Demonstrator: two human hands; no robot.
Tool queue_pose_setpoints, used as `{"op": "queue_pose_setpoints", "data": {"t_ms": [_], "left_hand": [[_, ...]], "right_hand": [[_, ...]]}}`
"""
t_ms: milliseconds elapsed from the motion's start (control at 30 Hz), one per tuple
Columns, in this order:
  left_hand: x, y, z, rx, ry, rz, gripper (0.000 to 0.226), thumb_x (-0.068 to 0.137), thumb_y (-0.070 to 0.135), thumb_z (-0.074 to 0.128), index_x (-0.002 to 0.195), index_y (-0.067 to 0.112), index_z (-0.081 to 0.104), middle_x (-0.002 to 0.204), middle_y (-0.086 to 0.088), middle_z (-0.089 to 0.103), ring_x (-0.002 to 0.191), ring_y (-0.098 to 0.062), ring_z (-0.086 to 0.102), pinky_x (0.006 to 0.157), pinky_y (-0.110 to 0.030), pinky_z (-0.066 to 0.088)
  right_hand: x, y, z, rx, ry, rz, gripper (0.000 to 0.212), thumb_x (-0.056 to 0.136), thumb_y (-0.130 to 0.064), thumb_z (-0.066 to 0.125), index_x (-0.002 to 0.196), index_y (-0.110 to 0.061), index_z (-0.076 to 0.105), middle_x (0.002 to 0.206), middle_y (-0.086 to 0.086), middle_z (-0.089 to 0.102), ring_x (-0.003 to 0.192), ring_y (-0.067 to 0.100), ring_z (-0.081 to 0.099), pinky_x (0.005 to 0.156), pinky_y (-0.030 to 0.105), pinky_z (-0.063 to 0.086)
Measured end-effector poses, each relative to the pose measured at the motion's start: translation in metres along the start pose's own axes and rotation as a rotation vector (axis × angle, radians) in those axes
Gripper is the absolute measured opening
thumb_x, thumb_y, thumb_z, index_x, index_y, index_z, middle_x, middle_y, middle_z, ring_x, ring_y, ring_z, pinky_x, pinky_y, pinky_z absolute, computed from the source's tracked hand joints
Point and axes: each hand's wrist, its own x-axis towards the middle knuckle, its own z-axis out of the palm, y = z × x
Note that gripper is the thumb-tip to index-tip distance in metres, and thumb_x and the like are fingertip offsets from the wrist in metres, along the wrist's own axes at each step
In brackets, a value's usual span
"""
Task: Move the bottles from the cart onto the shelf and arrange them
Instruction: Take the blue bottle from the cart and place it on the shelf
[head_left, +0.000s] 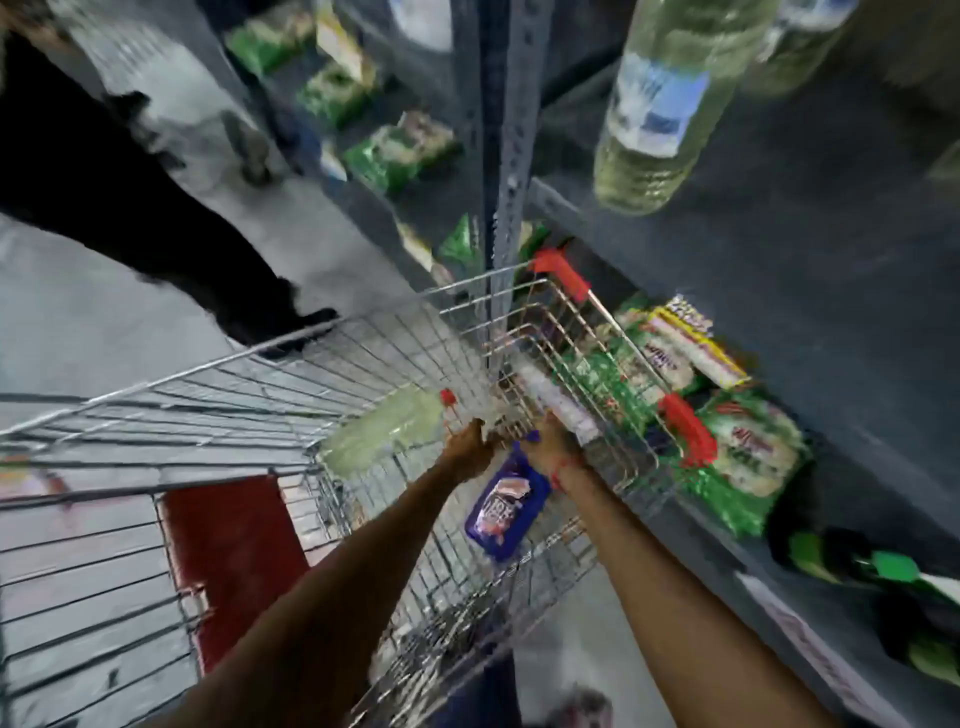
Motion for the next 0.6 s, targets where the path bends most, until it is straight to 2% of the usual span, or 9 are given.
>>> {"op": "queue_pose_setpoints", "data": {"t_ms": [100,133,200,267,300,367,467,533,600], "left_hand": [[0.022,-0.022,0.015,-0.008,-0.155,-0.03,0.036,0.098,0.03,0.048,0.104,-0.003,0.06,0.109,-0.029,0.062,0.101,-0.035,0.06,0.089,-0.039,0.045],[0.026,-0.028,0.02,-0.012,-0.196,-0.041,0.034,0.097,0.028,0.051,0.099,-0.004,0.061,0.103,-0.027,0.062,0.096,-0.033,0.059,0.088,-0.039,0.045],[0.034,-0.039,0.033,-0.017,-0.275,-0.053,0.035,0.094,0.023,0.056,0.109,-0.009,0.061,0.102,-0.021,0.059,0.097,-0.027,0.057,0.083,-0.033,0.043],[0.04,-0.045,0.043,-0.029,-0.341,-0.043,0.032,0.093,0.016,0.058,0.114,-0.007,0.061,0.101,-0.019,0.058,0.098,-0.024,0.057,0.077,-0.03,0.042],[0.043,-0.048,0.049,-0.048,-0.348,-0.047,0.031,0.092,0.013,0.057,0.116,-0.006,0.06,0.108,-0.022,0.061,0.104,-0.028,0.059,0.083,-0.031,0.044],[0.044,-0.051,0.056,-0.123,-0.368,-0.099,0.033,0.093,0.01,0.053,0.124,-0.003,0.055,0.124,-0.024,0.059,0.114,-0.037,0.058,0.095,-0.041,0.048],[0.045,-0.056,0.059,-0.205,-0.404,-0.139,0.034,0.094,0.01,0.053,0.126,0.002,0.051,0.126,-0.023,0.057,0.113,-0.035,0.059,0.092,-0.042,0.053],[0.045,-0.061,0.059,-0.239,-0.432,-0.159,0.034,0.094,0.013,0.053,0.128,0.006,0.049,0.125,-0.02,0.059,0.108,-0.029,0.062,0.075,-0.031,0.056],[0.045,-0.067,0.056,-0.297,-0.433,-0.19,0.034,0.095,0.017,0.052,0.128,0.01,0.049,0.121,-0.013,0.061,0.099,-0.02,0.06,0.059,-0.021,0.051]], "right_hand": [[0.032,0.014,0.018,-0.02,-0.09,0.17,0.035,0.087,-0.011,0.057,0.119,0.001,0.057,0.124,0.025,0.06,0.114,0.036,0.058,0.098,0.041,0.047],[0.04,0.018,0.021,-0.004,-0.103,0.199,0.026,0.086,-0.008,0.056,0.11,0.002,0.061,0.119,0.025,0.062,0.11,0.034,0.061,0.096,0.042,0.049],[0.046,0.022,0.027,0.057,-0.16,0.252,0.008,0.086,-0.003,0.056,0.083,-0.001,0.064,0.104,0.022,0.062,0.097,0.029,0.061,0.09,0.041,0.05],[0.046,0.029,0.031,0.111,-0.239,0.365,0.021,0.091,-0.001,0.047,0.101,0.008,0.063,0.115,0.027,0.058,0.108,0.036,0.058,0.086,0.042,0.047],[0.047,0.036,0.034,0.182,-0.257,0.43,0.031,0.091,0.0,0.042,0.116,0.014,0.055,0.126,0.032,0.054,0.117,0.042,0.053,0.086,0.044,0.046],[0.046,0.043,0.039,0.317,-0.238,0.512,0.039,0.091,0.002,0.039,0.126,0.017,0.044,0.131,0.038,0.048,0.116,0.048,0.049,0.085,0.047,0.045],[0.061,0.048,0.046,0.285,-0.36,0.626,0.041,0.094,-0.003,0.039,0.133,0.01,0.041,0.135,0.029,0.05,0.107,0.037,0.057,0.099,0.052,0.045],[0.074,0.051,0.045,0.266,-0.409,0.659,0.033,0.094,-0.004,0.038,0.123,0.009,0.046,0.12,0.025,0.059,0.105,0.032,0.06,0.098,0.052,0.044],[0.072,0.044,0.038,0.255,-0.414,0.646,0.023,0.094,-0.001,0.037,0.112,0.005,0.049,0.08,0.019,0.067,0.073,0.028,0.067,0.08,0.045,0.054]]}}
